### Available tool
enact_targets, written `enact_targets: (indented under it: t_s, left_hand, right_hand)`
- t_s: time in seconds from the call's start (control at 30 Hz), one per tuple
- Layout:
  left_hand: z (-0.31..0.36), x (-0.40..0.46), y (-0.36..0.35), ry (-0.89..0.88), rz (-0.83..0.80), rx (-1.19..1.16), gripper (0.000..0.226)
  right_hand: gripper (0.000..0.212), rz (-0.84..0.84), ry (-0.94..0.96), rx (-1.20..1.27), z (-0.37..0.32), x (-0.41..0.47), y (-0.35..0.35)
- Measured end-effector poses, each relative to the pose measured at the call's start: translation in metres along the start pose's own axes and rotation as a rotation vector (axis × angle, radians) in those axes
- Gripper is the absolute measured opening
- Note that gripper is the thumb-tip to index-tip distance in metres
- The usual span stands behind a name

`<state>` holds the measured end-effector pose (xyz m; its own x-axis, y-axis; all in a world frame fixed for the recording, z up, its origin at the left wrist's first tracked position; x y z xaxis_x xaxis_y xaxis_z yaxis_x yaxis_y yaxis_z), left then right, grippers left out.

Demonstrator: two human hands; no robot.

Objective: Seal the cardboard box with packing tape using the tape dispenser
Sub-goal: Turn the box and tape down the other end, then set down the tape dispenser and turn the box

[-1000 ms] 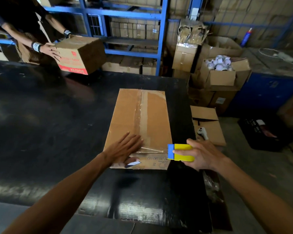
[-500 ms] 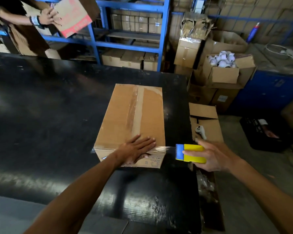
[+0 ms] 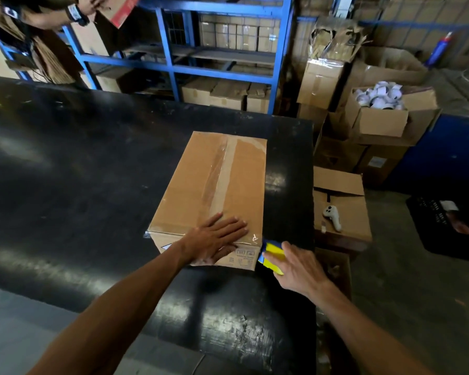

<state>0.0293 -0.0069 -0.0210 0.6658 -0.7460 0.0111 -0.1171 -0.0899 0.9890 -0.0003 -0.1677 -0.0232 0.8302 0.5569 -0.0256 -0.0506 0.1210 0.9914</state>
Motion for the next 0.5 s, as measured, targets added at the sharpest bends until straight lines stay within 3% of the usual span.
enact_targets:
  t_s: [0.17,0.3,0.43,0.5]
  left_hand:
    - [0.046,0.045,0.014,0.109,0.044,-0.047,0.06]
    - [0.053,0.058,0.009,0.235,0.077,-0.18,0.044]
    - [0.034,0.058,0.007,0.479,0.007,-0.263,0.087]
    - [0.024,0.056,0.001,0.632,-0.039,-0.326,0.089]
  right_hand:
    - [0.055,-0.054,-0.288,0.281,0.043,-0.006,-0.01]
    - [0.047,-0.089,-0.636,0.874,0.076,-0.023,-0.039]
    - [0.026,-0.11,-0.847,1.165,0.079,-0.04,-0.077]
    - [0.027,-0.087,-0.875,1.234,0.072,-0.043,-0.084]
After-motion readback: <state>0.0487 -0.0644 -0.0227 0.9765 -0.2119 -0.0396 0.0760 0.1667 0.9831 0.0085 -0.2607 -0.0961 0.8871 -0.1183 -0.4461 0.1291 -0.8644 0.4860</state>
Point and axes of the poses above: each hand's wrist, its own x-axis towards the middle knuckle, its own y-axis out of the back of the hand, z = x × y, the point moved 10 cm from there along x, towards the middle knuckle, and after that the axes turned 1 degree about -y, right-handed, at the moved point
